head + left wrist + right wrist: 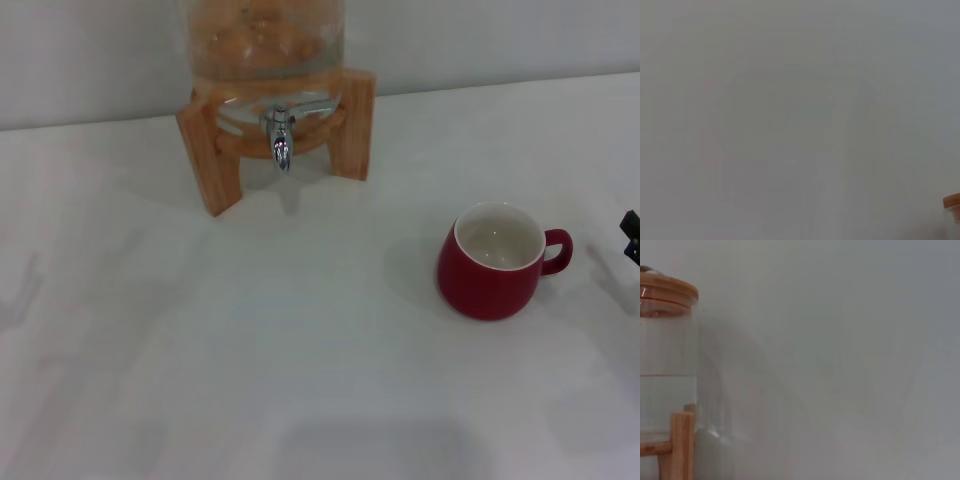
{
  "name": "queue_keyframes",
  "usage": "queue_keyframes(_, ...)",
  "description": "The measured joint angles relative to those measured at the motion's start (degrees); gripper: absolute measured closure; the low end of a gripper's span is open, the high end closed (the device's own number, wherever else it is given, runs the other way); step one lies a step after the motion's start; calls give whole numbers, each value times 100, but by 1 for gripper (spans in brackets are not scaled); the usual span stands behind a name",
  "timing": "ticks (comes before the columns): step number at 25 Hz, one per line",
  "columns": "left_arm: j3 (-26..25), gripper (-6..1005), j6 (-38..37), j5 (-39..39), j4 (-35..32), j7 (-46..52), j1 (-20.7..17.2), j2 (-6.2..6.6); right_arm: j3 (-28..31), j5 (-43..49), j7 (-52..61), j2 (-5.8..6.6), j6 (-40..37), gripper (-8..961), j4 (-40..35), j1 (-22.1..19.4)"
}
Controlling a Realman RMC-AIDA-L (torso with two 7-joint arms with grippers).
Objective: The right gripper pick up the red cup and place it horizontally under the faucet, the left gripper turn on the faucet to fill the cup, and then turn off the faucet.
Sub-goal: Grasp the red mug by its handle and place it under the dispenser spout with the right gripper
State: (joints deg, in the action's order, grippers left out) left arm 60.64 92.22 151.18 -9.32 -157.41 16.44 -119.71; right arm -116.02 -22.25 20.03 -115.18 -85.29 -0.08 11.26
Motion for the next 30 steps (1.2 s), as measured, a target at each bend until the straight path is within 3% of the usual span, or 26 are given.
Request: queue_keyframes(30,0,154,-61,-10,0,0,92,-18,-884,62,-12,13,319,96,8,9)
